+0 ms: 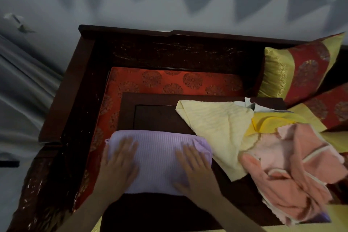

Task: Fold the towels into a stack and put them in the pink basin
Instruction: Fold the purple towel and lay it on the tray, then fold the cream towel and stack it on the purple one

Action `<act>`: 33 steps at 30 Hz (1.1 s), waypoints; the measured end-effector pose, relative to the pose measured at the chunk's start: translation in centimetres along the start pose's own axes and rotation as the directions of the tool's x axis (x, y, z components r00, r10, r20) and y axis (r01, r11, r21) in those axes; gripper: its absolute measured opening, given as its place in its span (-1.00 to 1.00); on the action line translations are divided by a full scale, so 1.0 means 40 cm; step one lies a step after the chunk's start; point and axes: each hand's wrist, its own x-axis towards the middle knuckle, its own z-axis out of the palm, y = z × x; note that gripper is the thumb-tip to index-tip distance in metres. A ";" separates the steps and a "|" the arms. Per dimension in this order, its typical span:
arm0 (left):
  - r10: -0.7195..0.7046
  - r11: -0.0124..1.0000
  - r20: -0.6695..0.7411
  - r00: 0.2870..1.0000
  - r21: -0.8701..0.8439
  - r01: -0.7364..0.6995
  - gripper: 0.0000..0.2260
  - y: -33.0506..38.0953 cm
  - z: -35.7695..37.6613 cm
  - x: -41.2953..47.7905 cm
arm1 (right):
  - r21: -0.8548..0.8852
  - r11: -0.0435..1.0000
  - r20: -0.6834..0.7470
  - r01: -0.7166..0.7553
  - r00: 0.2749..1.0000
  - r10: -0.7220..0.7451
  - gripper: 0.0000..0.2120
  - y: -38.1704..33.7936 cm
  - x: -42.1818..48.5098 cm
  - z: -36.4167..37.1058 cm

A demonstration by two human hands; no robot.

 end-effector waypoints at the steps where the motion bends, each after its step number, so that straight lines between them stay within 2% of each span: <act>1: 0.053 0.999 0.045 0.998 0.011 -0.054 -0.42 0.005 0.024 -0.019 | 0.006 1.000 0.037 -0.005 0.999 0.005 -0.20 -0.005 -0.022 0.027; 4: 0.021 0.999 0.121 0.992 0.024 -0.024 -0.36 0.006 0.073 -0.062 | -0.011 1.000 0.127 0.012 0.992 -0.010 -0.20 0.035 -0.045 0.046; 9: -0.049 0.997 0.158 0.986 0.065 0.039 -0.32 0.043 0.091 -0.100 | 0.116 0.986 0.218 0.116 0.966 -0.140 -0.22 0.087 -0.029 -0.015; 11: -0.085 0.996 0.165 0.983 0.050 0.078 -0.31 0.046 0.086 -0.095 | 0.256 0.959 0.100 0.121 0.983 -0.151 -0.34 0.083 -0.014 -0.073; 13: -0.079 0.996 0.152 0.985 0.048 0.072 -0.32 0.040 0.077 -0.077 | 0.291 0.956 -0.176 0.022 0.984 0.030 -0.48 0.109 0.026 -0.132; 14: -0.070 0.997 0.140 0.988 0.047 0.064 -0.34 0.040 0.069 -0.067 | 0.258 0.962 -0.300 -0.087 0.939 0.166 -0.50 0.137 0.052 -0.160; 15: -0.069 0.997 0.122 0.990 0.050 0.064 -0.35 0.042 0.058 -0.057 | 0.218 0.947 -0.361 -0.237 0.882 0.304 -0.48 0.168 0.081 -0.183; 16: -0.083 0.996 0.104 0.991 0.044 0.079 -0.35 0.047 0.047 -0.047 | 0.172 0.901 -0.341 -0.399 0.834 0.434 -0.46 0.200 0.105 -0.203; 17: -0.101 0.995 0.097 0.990 0.026 0.099 -0.35 0.058 0.031 -0.037 | 0.095 0.842 -0.255 -0.532 0.804 0.537 -0.48 0.229 0.124 -0.223; 18: -0.112 0.994 0.083 0.990 0.002 0.112 -0.35 0.068 0.020 -0.025 | 0.003 0.805 -0.157 -0.593 0.795 0.586 -0.57 0.254 0.139 -0.232; 20: -0.132 0.986 0.036 0.991 -0.098 0.135 -0.37 0.109 -0.009 0.004 | -0.116 0.812 -0.061 -0.572 0.820 0.569 -0.74 0.289 0.151 -0.253; 21: -0.160 0.970 0.017 0.987 -0.183 0.161 -0.40 0.140 -0.036 0.019 | -0.091 0.833 -0.084 -0.546 0.838 0.540 -0.76 0.301 0.152 -0.274; 23: -0.244 0.879 0.019 0.970 -0.418 0.229 -0.49 0.204 -0.075 0.049 | 0.050 0.856 -0.158 -0.515 0.842 0.516 -0.80 0.317 0.158 -0.311; 26: -0.314 0.639 0.196 0.929 -0.679 0.360 -0.58 0.296 -0.114 0.109 | 0.148 0.852 -0.162 -0.502 0.838 0.522 -0.81 0.359 0.159 -0.350; 30: -0.339 0.373 0.393 0.855 -0.778 0.505 -0.67 0.388 -0.129 0.262 | 0.250 0.771 0.055 -0.586 0.804 0.593 -0.57 0.443 0.194 -0.347; 33: -0.351 0.264 0.457 0.817 -0.789 0.554 -0.67 0.424 -0.098 0.396 | 0.263 0.721 0.107 -0.642 0.762 0.639 -0.47 0.490 0.243 -0.332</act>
